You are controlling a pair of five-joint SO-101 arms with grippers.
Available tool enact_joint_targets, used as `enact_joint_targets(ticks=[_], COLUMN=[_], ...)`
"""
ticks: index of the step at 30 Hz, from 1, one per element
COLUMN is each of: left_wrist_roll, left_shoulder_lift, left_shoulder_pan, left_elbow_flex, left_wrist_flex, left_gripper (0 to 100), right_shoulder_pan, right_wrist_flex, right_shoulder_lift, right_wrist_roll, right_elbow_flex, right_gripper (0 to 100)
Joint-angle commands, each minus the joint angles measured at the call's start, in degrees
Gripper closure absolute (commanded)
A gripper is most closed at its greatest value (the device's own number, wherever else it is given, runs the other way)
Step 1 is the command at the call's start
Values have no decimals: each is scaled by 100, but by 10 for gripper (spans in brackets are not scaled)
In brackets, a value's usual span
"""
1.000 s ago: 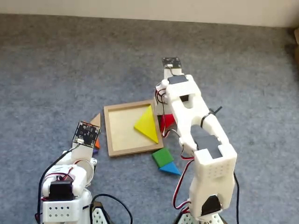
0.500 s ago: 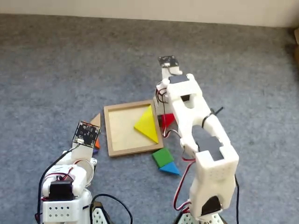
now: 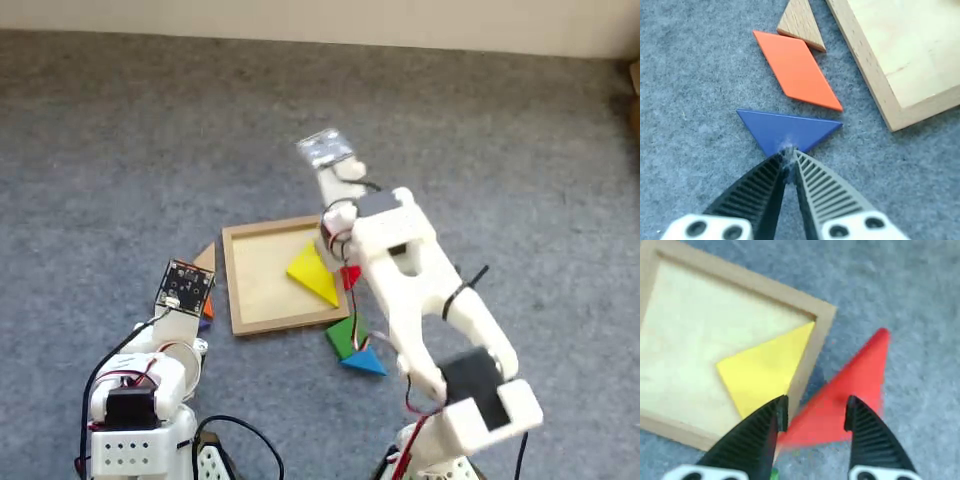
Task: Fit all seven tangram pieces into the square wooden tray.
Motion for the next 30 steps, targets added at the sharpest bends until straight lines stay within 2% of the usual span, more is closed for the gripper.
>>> enact_joint_targets(ticks=[1, 5, 10, 14, 17, 20, 26, 30], left_wrist_roll=[35, 35, 35, 35, 35, 35, 35, 35], left_shoulder_lift=[-31, -31, -31, -31, -31, -31, -31, -31], left_shoulder_pan=[-66, -66, -66, -66, -66, -66, -66, -66], left_elbow_flex=[119, 119, 119, 119, 119, 119, 119, 119], left_wrist_flex=[26, 26, 26, 26, 26, 26, 26, 26], left_gripper=[991, 991, 991, 991, 991, 991, 991, 991], right_shoulder_pan=[-180, -374, -277, 163, 286, 330, 347, 356], right_wrist_flex=[-593, -1121, -1314, -1314, -1095, -620, -505, -462], right_shoulder_lift=[-629, -769, -796, -743, -725, -725, -637, 40], right_wrist_roll=[615, 1064, 1011, -352, -1002, -1380, -1565, -1723], right_elbow_flex=[330, 760, 927, 901, 673, 444, 268, -189], right_gripper=[846, 846, 846, 841, 783, 704, 697, 697])
